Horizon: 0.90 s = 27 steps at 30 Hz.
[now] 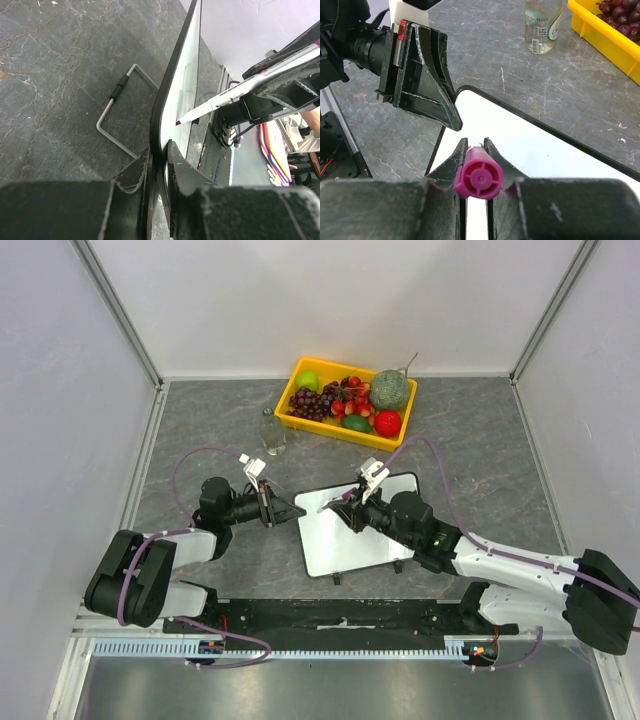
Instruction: Write a sentence on the whiteboard
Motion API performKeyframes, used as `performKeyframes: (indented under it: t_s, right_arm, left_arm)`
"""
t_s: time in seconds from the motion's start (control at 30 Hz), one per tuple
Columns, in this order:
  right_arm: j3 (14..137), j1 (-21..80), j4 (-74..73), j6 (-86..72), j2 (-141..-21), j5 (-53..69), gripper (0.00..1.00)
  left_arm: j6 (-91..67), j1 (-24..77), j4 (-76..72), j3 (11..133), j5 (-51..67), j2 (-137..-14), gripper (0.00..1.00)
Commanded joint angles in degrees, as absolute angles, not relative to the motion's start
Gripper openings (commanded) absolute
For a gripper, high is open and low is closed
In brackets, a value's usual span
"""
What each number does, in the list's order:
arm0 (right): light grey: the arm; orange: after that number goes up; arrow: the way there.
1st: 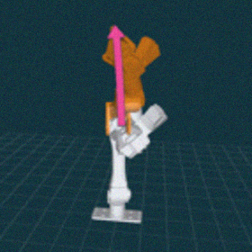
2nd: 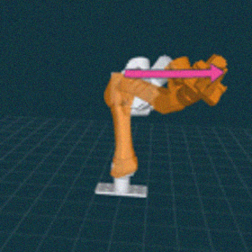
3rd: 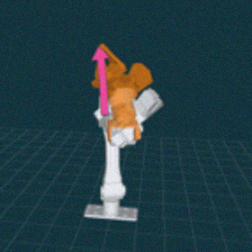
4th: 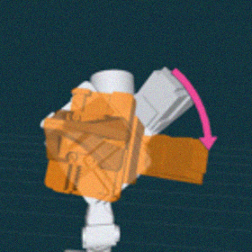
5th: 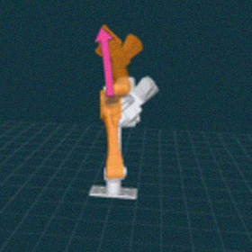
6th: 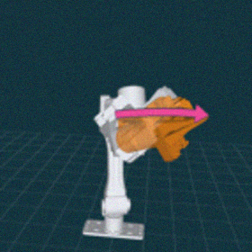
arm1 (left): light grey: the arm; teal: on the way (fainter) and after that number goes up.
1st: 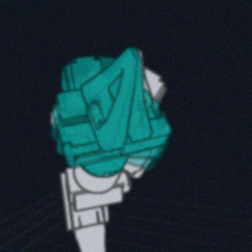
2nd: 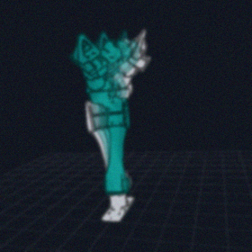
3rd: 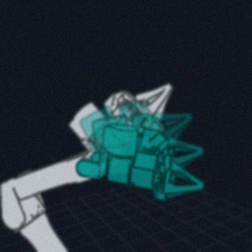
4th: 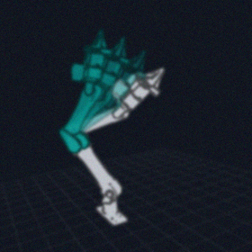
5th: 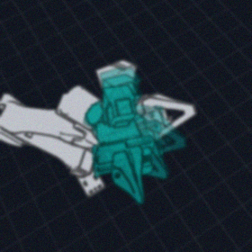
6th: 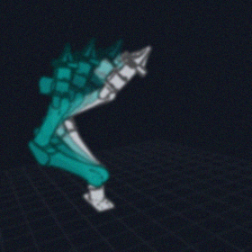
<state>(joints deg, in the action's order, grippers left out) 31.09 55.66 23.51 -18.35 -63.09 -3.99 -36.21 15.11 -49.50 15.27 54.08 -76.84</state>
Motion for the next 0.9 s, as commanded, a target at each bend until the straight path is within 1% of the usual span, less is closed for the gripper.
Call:
performKeyframes:
  t_s: [0.0,0.3,0.87]
  right_arm:
    - [31.0,56.2,26.4,-17.2,-64.5,-7.3,0.00]
    - [31.3,56.3,25.8,-16.7,-65.0,-10.4,0.00]
    - [33.6,56.3,24.7,-16.3,-65.2,-15.3,0.00]
  left_arm:
    - [-31.6,15.2,-47.7,15.6,52.9,-77.4,0.06]
    - [-31.8,15.2,-48.1,15.7,53.1,-77.7,0.02]
    - [-31.9,15.3,-48.0,15.3,53.3,-77.1,0.02]
